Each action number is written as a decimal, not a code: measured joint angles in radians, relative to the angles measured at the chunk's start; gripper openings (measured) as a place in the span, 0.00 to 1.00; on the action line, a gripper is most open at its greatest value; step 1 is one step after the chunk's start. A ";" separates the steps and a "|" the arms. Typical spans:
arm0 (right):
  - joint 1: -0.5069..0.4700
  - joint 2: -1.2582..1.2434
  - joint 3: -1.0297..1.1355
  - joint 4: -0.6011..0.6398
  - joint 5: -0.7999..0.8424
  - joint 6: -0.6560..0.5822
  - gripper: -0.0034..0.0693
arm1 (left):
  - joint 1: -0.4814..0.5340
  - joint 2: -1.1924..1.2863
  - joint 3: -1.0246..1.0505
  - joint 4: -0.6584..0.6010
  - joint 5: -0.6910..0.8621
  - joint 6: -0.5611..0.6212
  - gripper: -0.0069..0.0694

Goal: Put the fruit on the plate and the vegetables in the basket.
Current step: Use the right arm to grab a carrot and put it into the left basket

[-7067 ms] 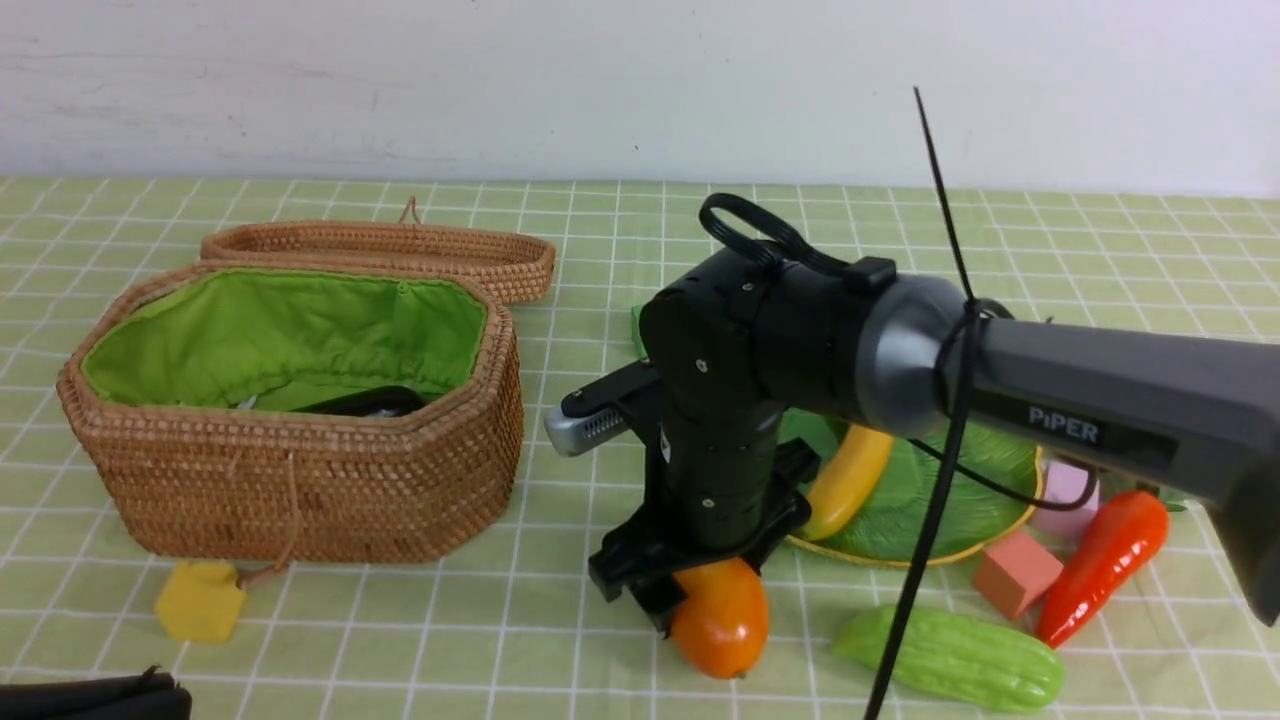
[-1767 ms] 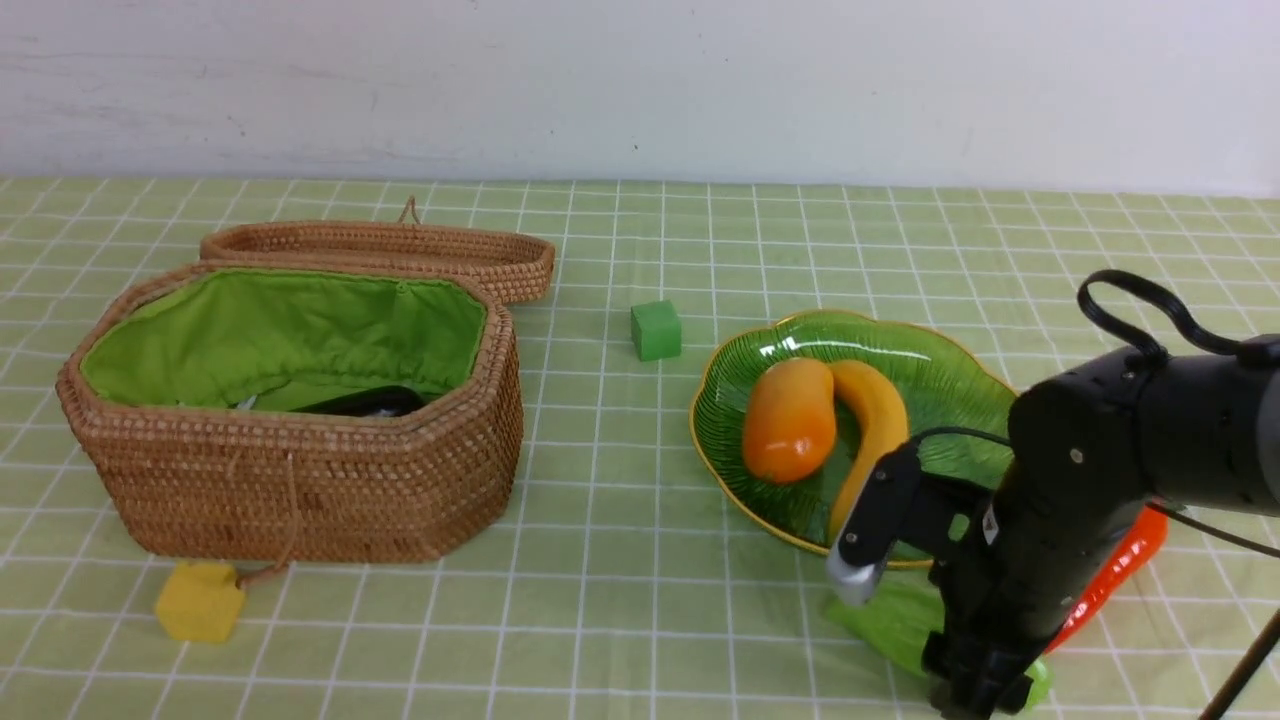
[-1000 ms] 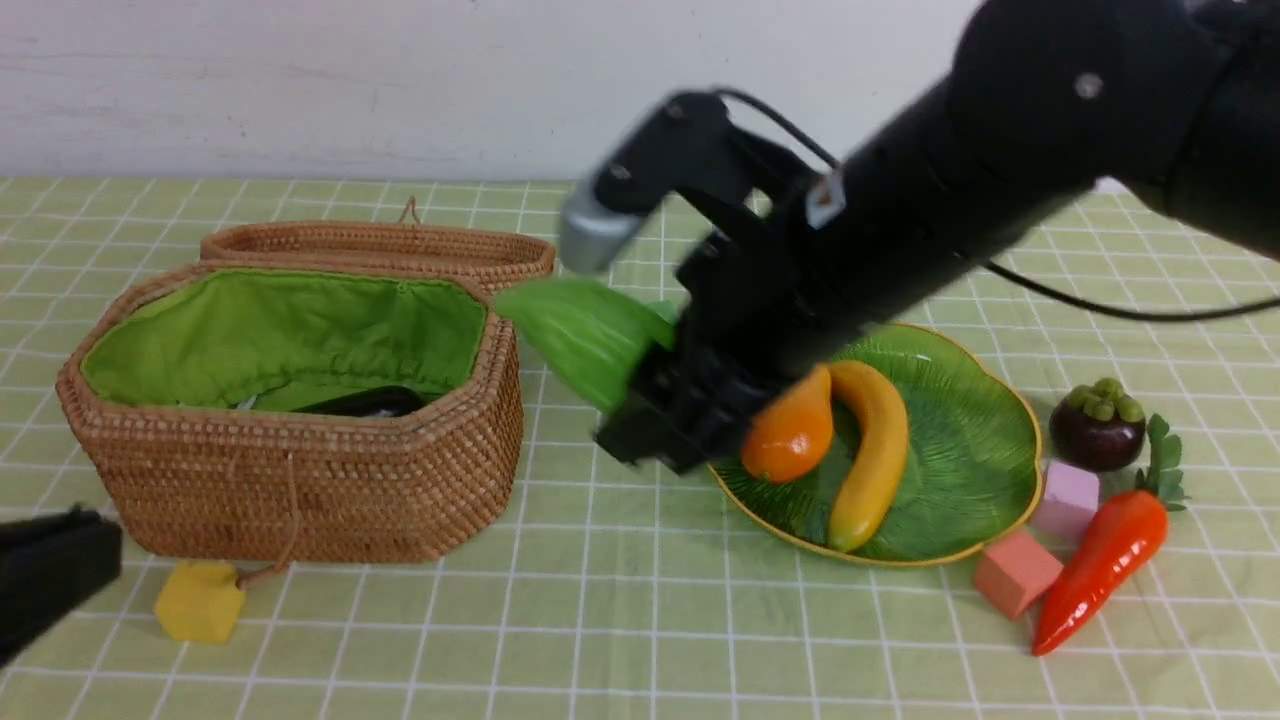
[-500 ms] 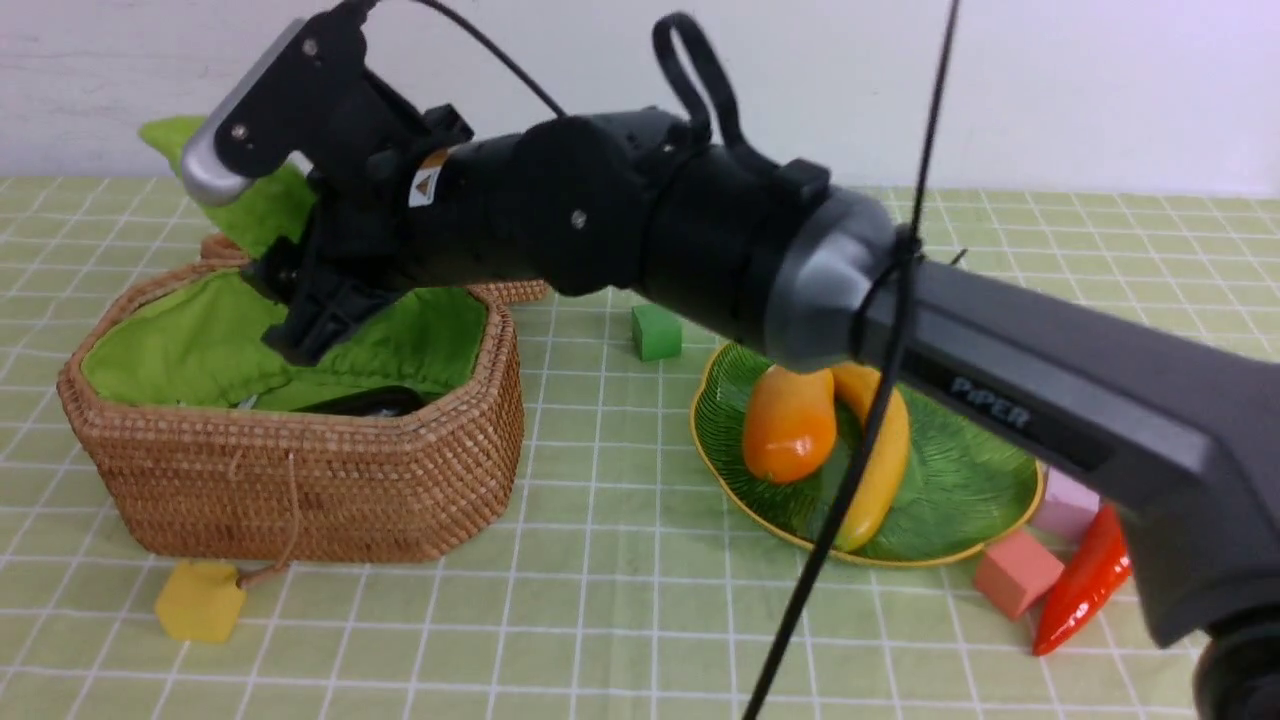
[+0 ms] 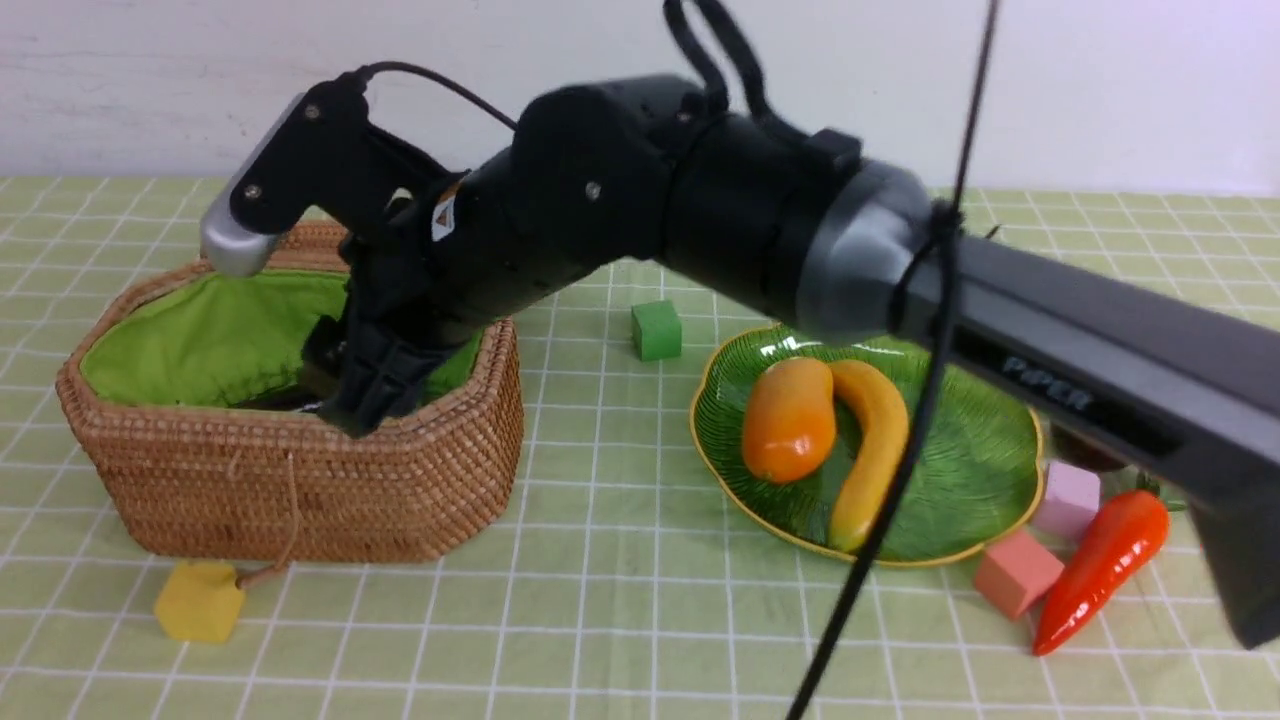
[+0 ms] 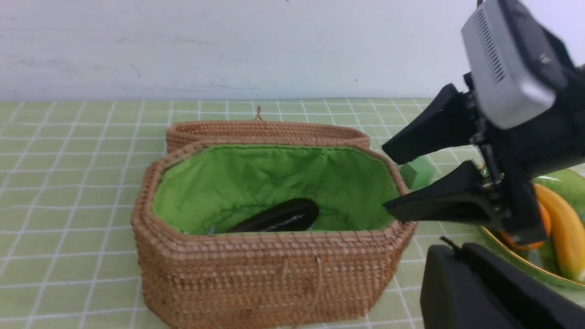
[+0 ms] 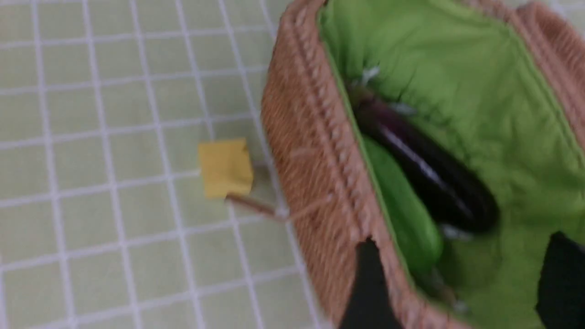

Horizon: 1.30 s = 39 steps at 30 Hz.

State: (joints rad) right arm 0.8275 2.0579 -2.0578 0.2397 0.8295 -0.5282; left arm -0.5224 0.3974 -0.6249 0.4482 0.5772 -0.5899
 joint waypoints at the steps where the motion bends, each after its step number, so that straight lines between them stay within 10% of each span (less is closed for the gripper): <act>1: 0.000 -0.030 0.000 -0.045 0.059 0.045 0.58 | 0.000 0.000 0.004 -0.043 -0.006 0.030 0.10; 9: -0.020 -0.171 0.022 -0.351 0.409 0.310 0.04 | 0.000 0.002 0.015 -0.553 0.003 0.551 0.10; 16: -0.168 -0.357 0.271 -0.380 0.414 0.542 0.02 | 0.000 0.002 0.015 -1.045 0.113 1.074 0.10; 22: -0.419 -0.542 0.620 -0.383 0.414 0.777 0.03 | 0.000 0.002 0.015 -1.232 0.206 1.304 0.10; 29: -0.690 -0.557 0.861 -0.295 0.281 0.974 0.12 | 0.000 0.002 0.015 -1.248 0.224 1.354 0.10; 39: -0.798 -0.366 0.907 -0.195 -0.002 0.991 0.71 | 0.000 0.002 0.015 -1.241 0.223 1.381 0.10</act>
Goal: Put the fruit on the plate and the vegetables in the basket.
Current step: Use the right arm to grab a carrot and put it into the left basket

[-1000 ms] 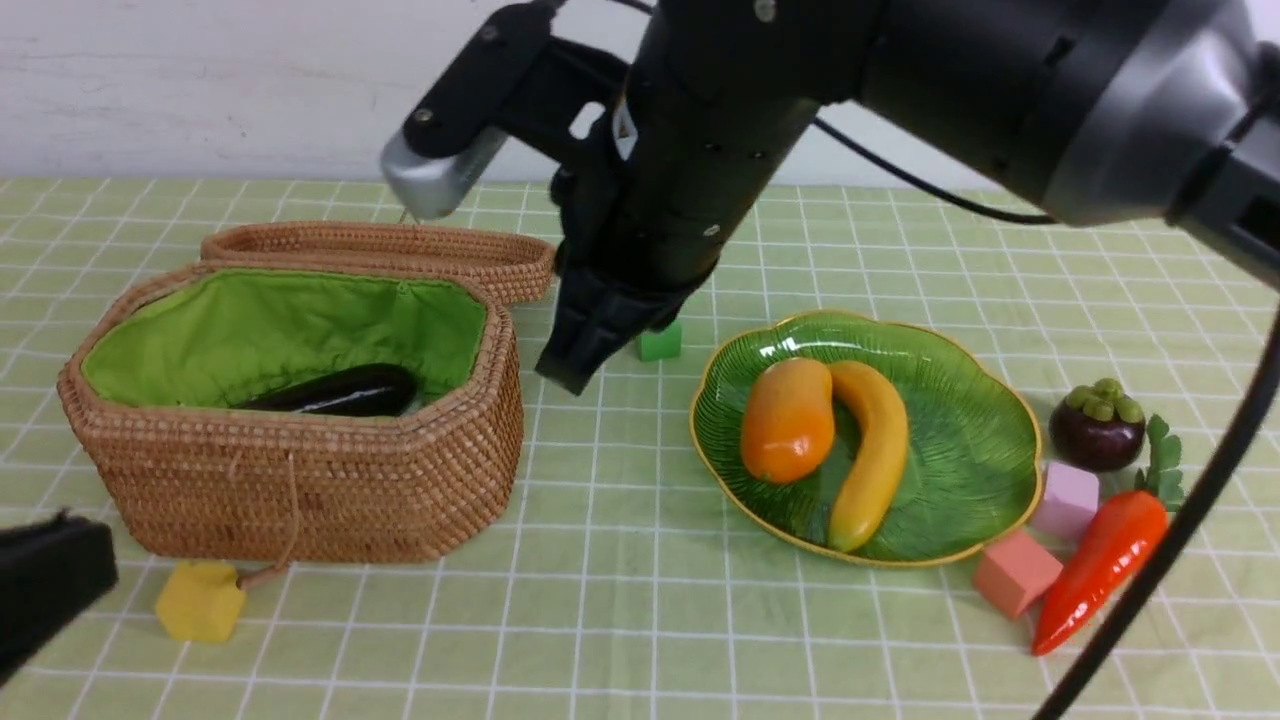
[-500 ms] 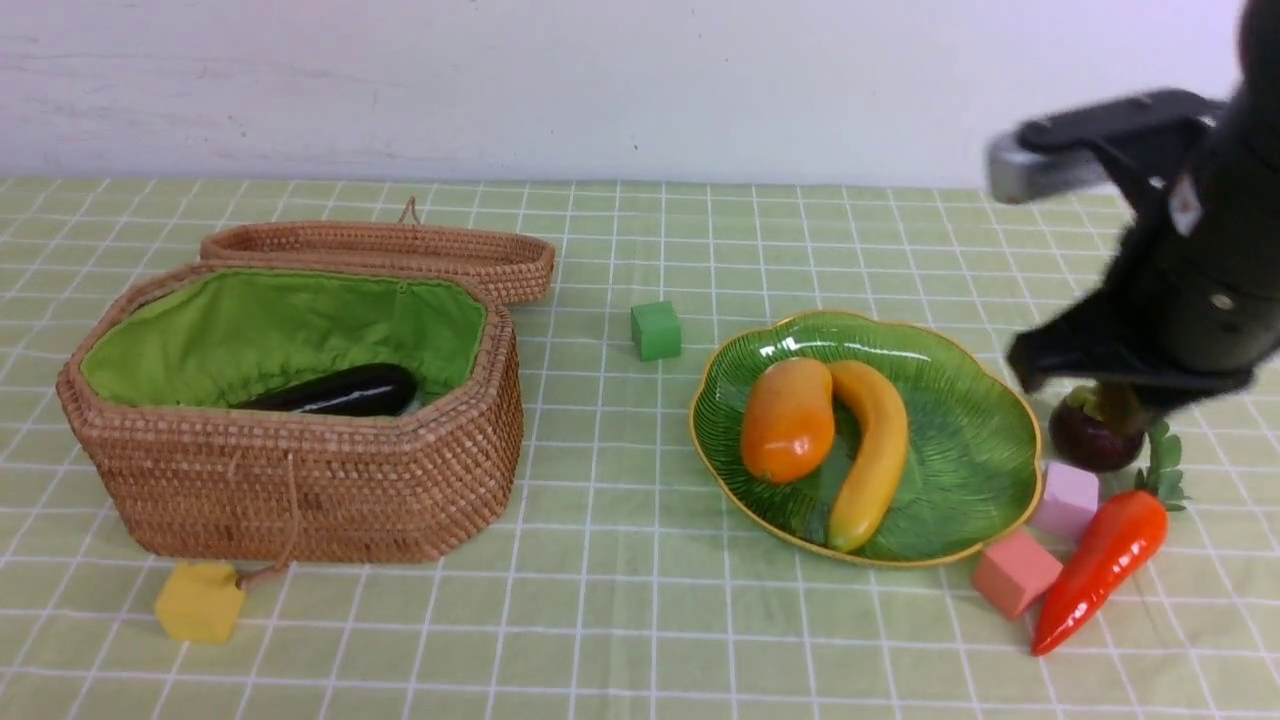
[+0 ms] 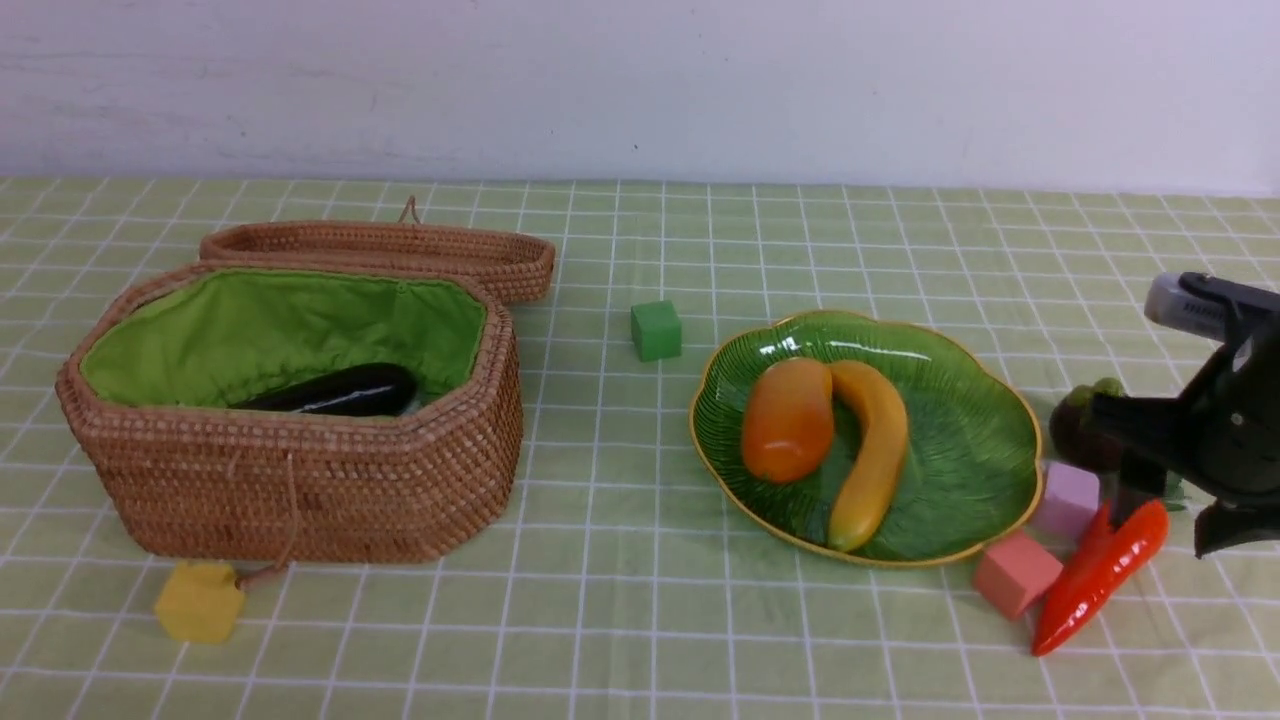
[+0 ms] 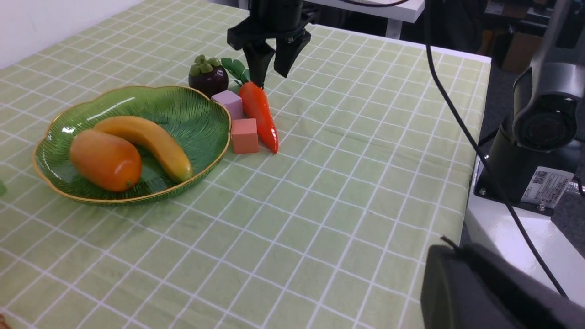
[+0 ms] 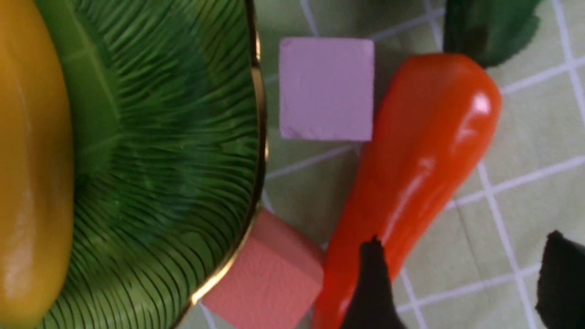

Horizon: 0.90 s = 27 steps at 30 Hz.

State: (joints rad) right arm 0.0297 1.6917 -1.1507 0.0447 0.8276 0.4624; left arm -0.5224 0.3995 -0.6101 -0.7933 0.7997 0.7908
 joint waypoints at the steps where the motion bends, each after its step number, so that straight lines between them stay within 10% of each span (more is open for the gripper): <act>1: 0.000 0.004 0.000 0.000 -0.003 0.000 0.72 | 0.000 0.000 0.000 0.000 0.000 0.000 0.10; 11: 0.000 0.157 0.000 0.004 -0.073 0.004 0.77 | 0.000 0.000 0.000 0.001 -0.002 0.023 0.10; 21: 0.000 0.191 -0.007 -0.026 -0.074 0.004 0.48 | 0.000 0.000 0.000 0.001 -0.017 0.023 0.10; 27: 0.000 0.179 -0.008 -0.045 -0.036 -0.016 0.48 | 0.000 0.000 0.000 0.001 -0.020 0.023 0.10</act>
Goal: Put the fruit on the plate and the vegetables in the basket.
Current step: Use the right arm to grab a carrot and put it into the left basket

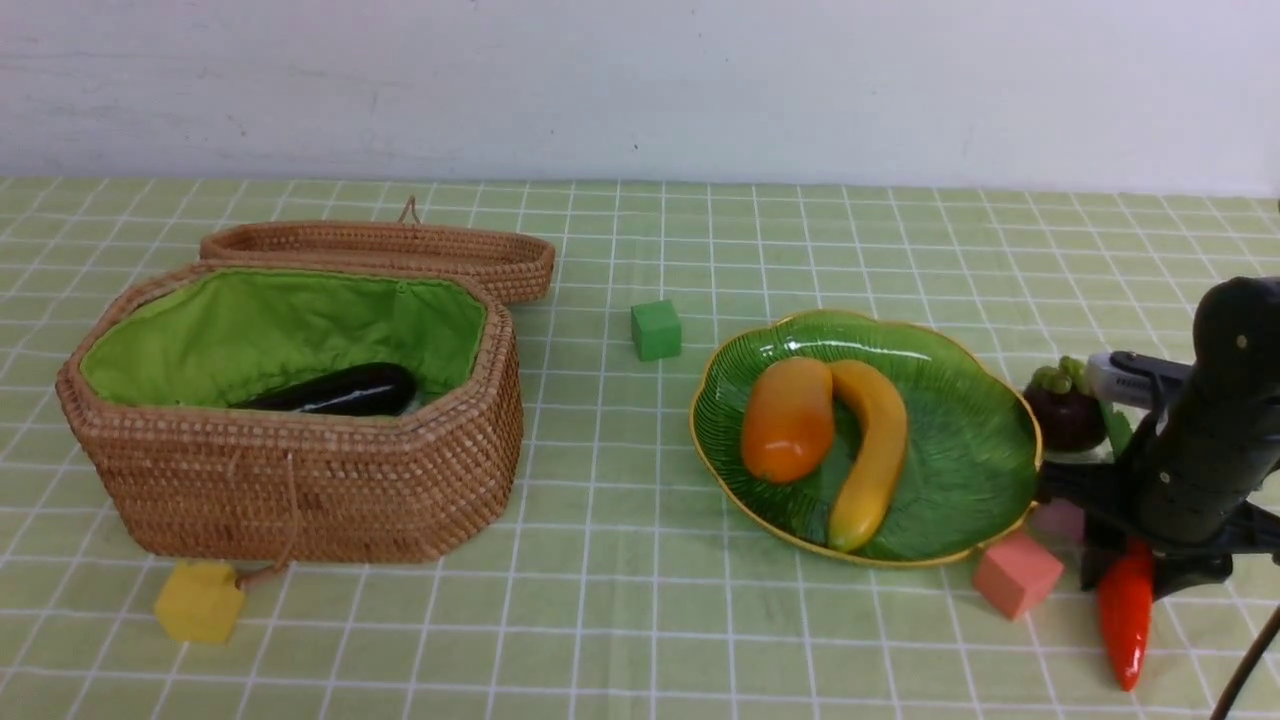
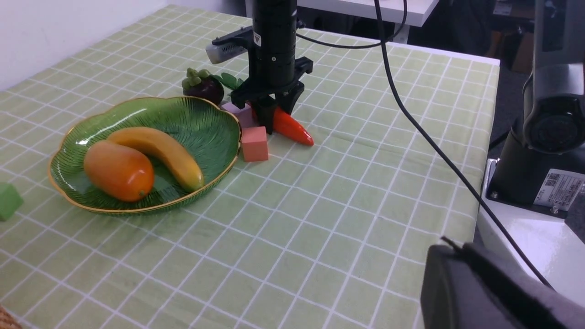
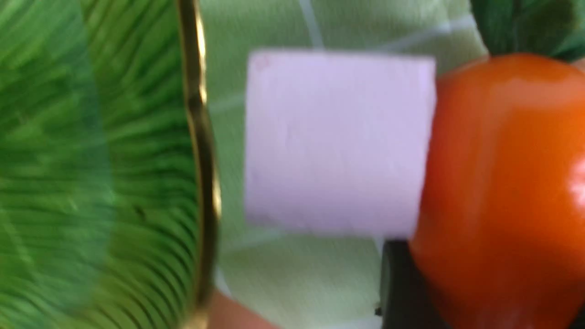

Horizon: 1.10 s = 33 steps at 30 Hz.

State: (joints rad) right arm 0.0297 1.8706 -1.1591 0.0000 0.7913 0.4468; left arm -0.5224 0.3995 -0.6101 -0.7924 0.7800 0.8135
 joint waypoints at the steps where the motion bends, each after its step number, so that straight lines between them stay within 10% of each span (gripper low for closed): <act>1: 0.000 -0.011 0.001 -0.011 0.030 -0.002 0.48 | 0.000 0.000 0.000 0.000 0.000 0.000 0.10; 11: 0.007 -0.278 0.007 -0.069 0.191 0.016 0.48 | 0.000 0.000 0.000 0.001 -0.012 0.001 0.11; 16: 0.162 -0.395 -0.052 0.141 0.101 -0.228 0.48 | 0.000 0.000 0.000 0.123 -0.123 -0.055 0.11; 22: 0.427 -0.321 -0.248 0.367 -0.003 -0.581 0.48 | 0.000 0.000 0.000 0.434 -0.276 -0.348 0.11; 33: 0.725 0.166 -0.845 0.436 -0.162 -0.950 0.48 | 0.000 -0.001 0.000 1.271 -0.158 -1.300 0.11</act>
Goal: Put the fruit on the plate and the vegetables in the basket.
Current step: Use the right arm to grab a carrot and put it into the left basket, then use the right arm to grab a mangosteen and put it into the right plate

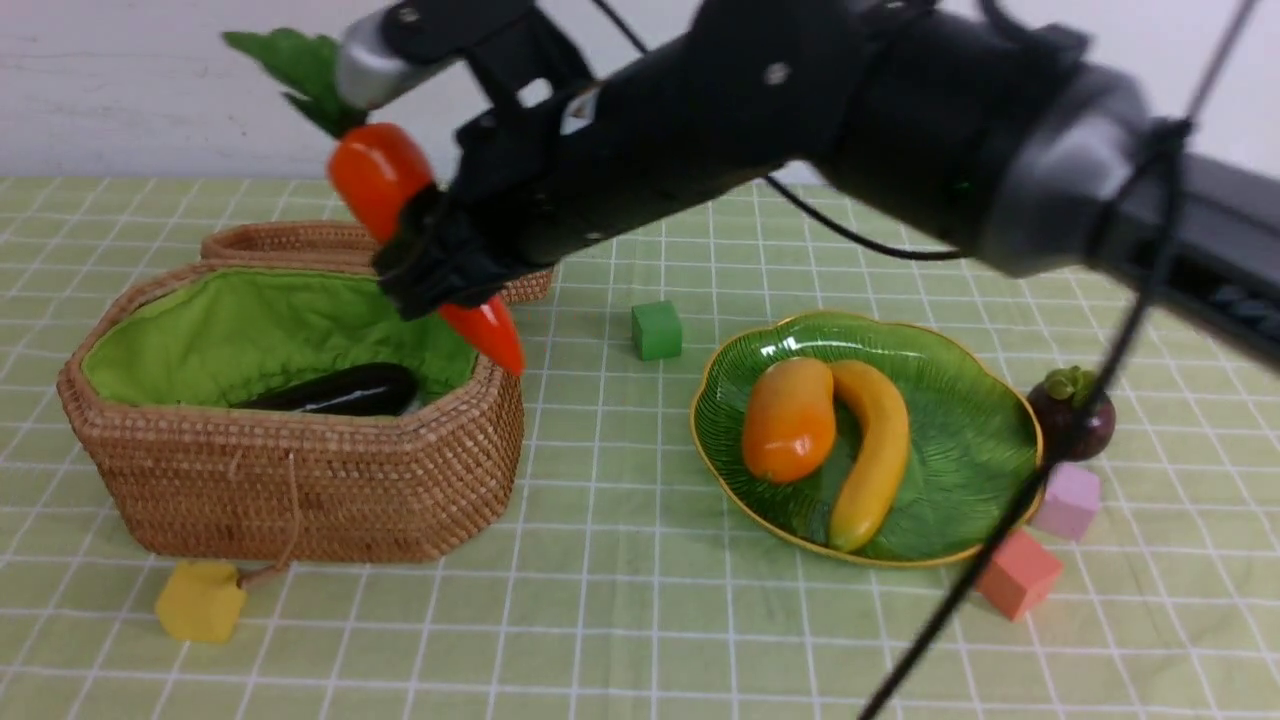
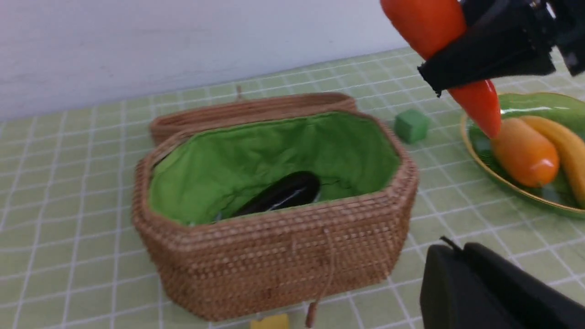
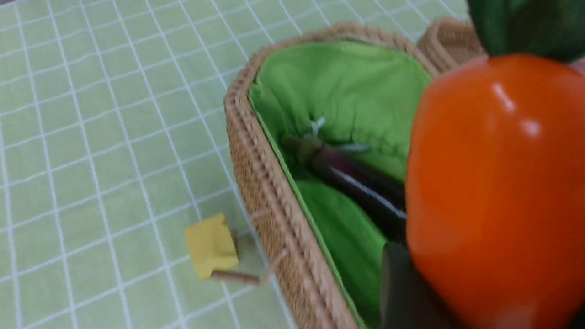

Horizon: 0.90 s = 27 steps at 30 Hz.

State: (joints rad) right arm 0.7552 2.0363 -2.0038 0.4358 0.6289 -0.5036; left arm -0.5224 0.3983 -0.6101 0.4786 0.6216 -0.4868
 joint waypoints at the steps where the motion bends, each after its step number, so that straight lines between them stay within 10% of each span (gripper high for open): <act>1: 0.008 0.039 -0.052 0.000 -0.016 -0.018 0.48 | 0.000 -0.001 0.000 0.027 0.008 -0.039 0.11; 9: 0.023 0.222 -0.187 -0.001 -0.153 -0.050 0.50 | 0.000 -0.022 0.000 0.062 0.006 -0.100 0.11; 15: 0.023 0.242 -0.194 -0.005 -0.176 -0.041 0.91 | 0.000 -0.025 0.000 0.044 0.004 -0.103 0.11; 18: 0.021 0.228 -0.194 -0.025 -0.101 -0.029 0.97 | 0.000 -0.025 0.000 0.029 -0.011 -0.103 0.11; 23: 0.005 0.146 -0.194 -0.098 0.180 0.070 0.88 | 0.000 -0.025 0.000 -0.043 -0.027 -0.056 0.11; 27: -0.024 -0.006 -0.196 -0.223 0.499 0.189 0.59 | 0.000 -0.025 0.000 -0.274 -0.063 0.151 0.11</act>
State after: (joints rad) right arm 0.7310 2.0307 -2.1994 0.2126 1.1274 -0.3146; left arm -0.5224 0.3734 -0.6101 0.2046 0.5581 -0.3359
